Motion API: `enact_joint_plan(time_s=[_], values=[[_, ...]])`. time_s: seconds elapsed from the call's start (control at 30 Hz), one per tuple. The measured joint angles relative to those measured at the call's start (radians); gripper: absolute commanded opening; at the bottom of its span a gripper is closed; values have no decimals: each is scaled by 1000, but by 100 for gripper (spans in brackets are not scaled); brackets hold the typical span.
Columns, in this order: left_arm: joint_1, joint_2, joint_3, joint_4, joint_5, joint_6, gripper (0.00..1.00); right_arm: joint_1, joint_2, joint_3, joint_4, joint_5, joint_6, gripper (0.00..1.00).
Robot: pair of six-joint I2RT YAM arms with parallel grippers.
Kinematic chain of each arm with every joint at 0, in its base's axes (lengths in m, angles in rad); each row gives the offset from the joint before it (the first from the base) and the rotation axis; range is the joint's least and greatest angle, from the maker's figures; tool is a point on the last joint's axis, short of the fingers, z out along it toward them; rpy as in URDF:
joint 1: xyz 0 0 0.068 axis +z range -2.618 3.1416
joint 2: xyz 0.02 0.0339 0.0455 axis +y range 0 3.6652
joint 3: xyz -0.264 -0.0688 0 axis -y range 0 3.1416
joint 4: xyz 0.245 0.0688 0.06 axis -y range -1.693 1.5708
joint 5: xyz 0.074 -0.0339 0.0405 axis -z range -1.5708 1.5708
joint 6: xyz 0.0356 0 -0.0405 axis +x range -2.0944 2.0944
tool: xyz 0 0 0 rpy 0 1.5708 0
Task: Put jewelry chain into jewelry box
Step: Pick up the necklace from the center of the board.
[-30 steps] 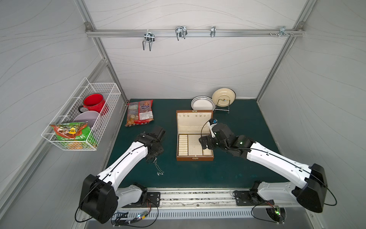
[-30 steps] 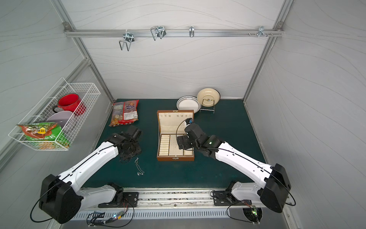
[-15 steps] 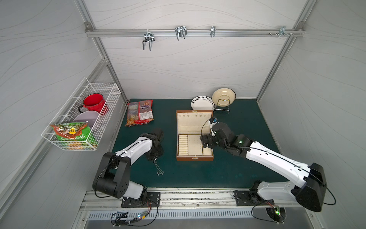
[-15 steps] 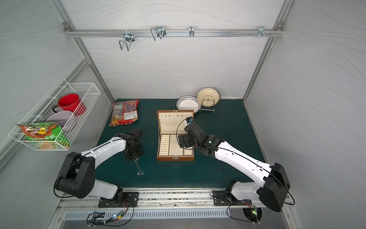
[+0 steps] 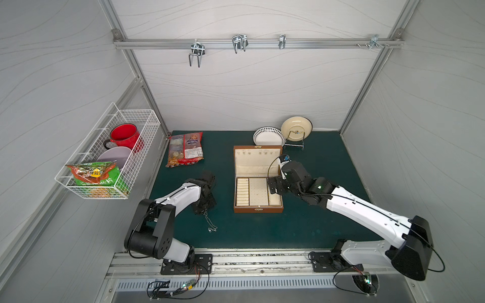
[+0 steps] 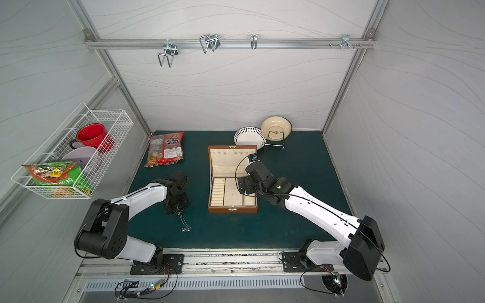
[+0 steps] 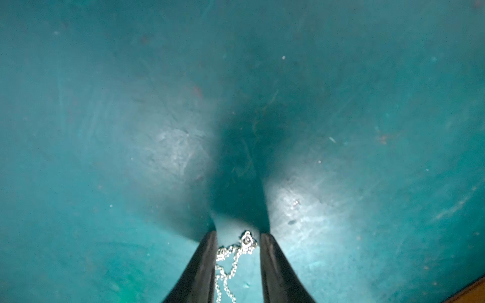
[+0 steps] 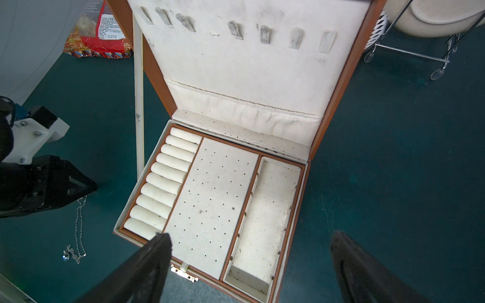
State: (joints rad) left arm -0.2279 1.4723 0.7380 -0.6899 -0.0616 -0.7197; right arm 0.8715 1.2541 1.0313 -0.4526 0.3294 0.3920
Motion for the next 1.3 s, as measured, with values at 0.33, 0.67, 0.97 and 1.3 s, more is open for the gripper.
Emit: enact_joint_plan(time_s=[0.33, 0.67, 0.97, 1.3], values=[[6, -23, -5, -17, -12, 7, 0, -3, 0, 0, 0, 0, 0, 99], [-18, -233, 88, -92, -6, 29, 0, -3, 0, 0, 3, -2, 0, 99], [-136, -350, 348, -189, -51, 61, 0, -3, -3, 0, 42, -18, -24, 99], [-211, -369, 639, -264, -50, 89, 0, -3, -55, -3, 179, -161, -79, 92]])
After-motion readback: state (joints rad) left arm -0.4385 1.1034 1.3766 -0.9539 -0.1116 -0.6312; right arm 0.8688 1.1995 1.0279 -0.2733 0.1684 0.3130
